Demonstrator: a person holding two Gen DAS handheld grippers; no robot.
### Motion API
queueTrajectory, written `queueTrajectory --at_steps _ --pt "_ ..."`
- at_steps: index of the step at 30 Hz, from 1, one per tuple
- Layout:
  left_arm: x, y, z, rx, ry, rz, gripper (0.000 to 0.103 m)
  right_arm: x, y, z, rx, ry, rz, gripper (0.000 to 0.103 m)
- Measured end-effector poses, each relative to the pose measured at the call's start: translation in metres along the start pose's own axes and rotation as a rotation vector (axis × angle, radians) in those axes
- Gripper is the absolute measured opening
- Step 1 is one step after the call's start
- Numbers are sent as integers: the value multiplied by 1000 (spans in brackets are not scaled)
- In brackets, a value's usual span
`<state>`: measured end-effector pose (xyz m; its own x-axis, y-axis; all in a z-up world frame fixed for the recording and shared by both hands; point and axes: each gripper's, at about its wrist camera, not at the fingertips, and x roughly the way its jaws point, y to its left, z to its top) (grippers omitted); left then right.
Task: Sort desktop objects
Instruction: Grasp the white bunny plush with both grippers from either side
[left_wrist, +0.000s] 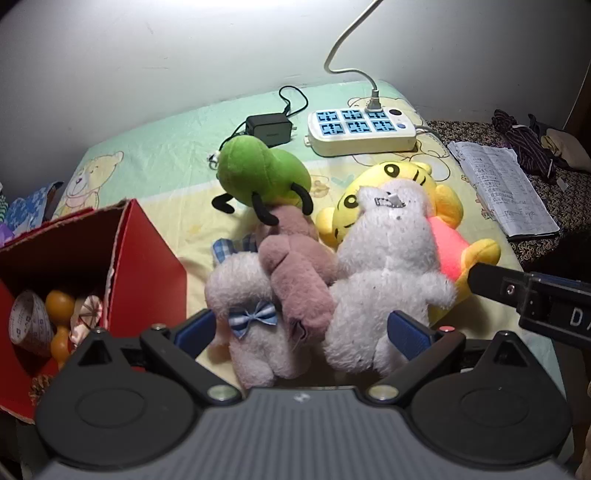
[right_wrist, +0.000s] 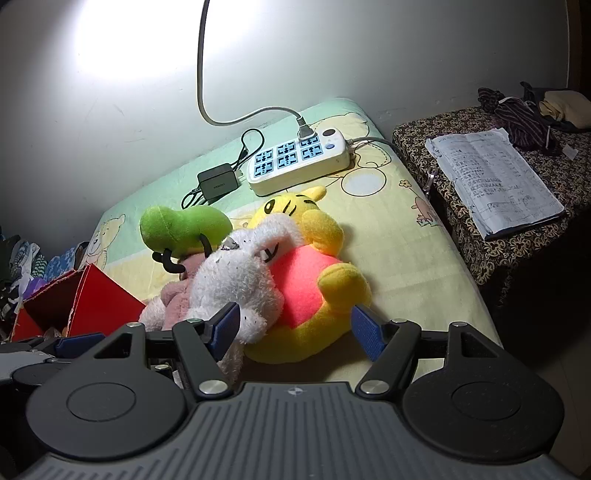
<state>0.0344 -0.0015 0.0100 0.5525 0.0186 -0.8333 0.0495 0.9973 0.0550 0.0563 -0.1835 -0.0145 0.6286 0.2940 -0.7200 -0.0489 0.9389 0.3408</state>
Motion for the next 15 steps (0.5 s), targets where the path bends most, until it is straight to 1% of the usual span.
queueTrajectory --at_steps 3,5,7,9,12,15 --pt "2 -1 4 -3 1 -46 100 3 0 6 -1 7 15 70" --pt "2 -2 5 -3 -10 -78 100 7 -3 13 20 26 39 67" --pt "3 -3 7 -3 -26 -101 99 10 -7 19 43 34 62 60" --pt "6 -3 9 -11 -29 -128 98 14 -8 23 48 36 71 55" --pt "9 -3 14 -21 -32 -173 94 21 -9 27 54 52 117 53" --pt "13 -7 18 -8 -46 -177 94 28 -5 31 43 65 174 54"
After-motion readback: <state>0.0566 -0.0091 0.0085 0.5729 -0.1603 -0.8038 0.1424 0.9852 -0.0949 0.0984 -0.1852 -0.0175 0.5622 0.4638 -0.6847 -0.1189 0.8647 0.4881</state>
